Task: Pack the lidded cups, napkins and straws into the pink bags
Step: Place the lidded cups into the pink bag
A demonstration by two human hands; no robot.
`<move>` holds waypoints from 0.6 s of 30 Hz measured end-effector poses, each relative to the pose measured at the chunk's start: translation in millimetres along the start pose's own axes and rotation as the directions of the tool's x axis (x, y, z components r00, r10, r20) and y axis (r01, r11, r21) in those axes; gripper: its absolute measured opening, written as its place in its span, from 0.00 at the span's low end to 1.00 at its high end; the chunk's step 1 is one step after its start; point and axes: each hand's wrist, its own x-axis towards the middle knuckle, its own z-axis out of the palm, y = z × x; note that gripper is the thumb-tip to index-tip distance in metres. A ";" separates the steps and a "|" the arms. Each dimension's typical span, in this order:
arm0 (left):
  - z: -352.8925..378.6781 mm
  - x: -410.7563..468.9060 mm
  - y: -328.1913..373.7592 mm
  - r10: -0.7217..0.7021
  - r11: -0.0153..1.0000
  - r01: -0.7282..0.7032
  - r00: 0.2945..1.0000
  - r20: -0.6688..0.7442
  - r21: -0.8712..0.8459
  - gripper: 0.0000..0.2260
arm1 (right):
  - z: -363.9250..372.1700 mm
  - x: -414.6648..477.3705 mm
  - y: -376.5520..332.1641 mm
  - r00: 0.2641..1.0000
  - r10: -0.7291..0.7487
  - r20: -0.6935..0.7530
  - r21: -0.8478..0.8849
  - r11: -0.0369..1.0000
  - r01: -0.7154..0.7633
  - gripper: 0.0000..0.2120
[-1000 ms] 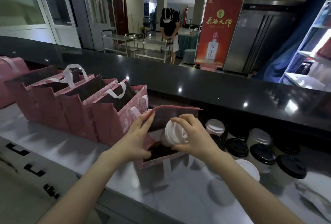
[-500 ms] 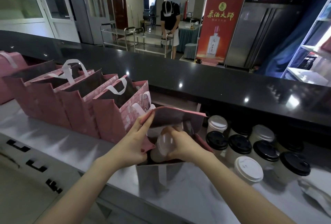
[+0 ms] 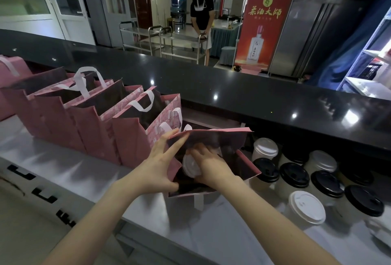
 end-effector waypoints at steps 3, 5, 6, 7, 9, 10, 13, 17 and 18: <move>-6.2 2.8 -10.1 -0.012 1.000 0.011 1.000 0.024 0.005 0.55 | 4.8 7.2 -1.3 1.000 -0.001 0.012 0.013 1.000 0.001 0.38; -10.8 3.9 -18.0 -0.009 1.000 0.009 0.999 0.038 0.002 0.56 | 5.0 11.9 -1.3 0.999 0.035 0.001 0.057 0.998 -0.035 0.39; -12.4 4.6 -21.2 -0.005 1.000 0.005 0.999 0.044 0.000 0.56 | 4.3 14.3 -1.5 0.998 0.059 -0.007 0.091 0.994 -0.058 0.40; -13.5 5.4 -23.4 -0.001 1.000 0.001 0.999 0.050 -0.002 0.56 | 3.7 16.5 -2.1 0.997 0.073 -0.012 0.120 0.990 -0.071 0.41; -13.9 7.5 -25.4 0.002 1.000 -0.002 0.998 0.058 -0.008 0.56 | 4.5 20.2 -4.5 0.999 0.052 -0.001 0.113 0.992 -0.051 0.42; -13.7 8.4 -25.9 0.001 1.000 -0.001 0.998 0.060 -0.014 0.56 | 5.9 21.5 -6.0 0.999 0.031 0.009 0.086 0.996 -0.032 0.41; -13.7 9.9 -28.7 0.004 1.000 -0.002 0.998 0.062 -0.019 0.56 | 9.2 25.1 -7.4 0.999 0.025 0.043 0.037 0.999 -0.027 0.40; -16.0 10.2 -33.4 -0.015 0.999 0.017 0.998 0.066 -0.029 0.56 | 13.6 26.9 -7.4 0.996 0.023 0.087 0.007 1.000 -0.023 0.39; -16.4 10.1 -33.8 -0.017 0.999 0.019 0.998 0.060 -0.037 0.56 | 16.1 26.5 -7.6 0.995 0.015 0.098 -0.001 1.000 -0.015 0.38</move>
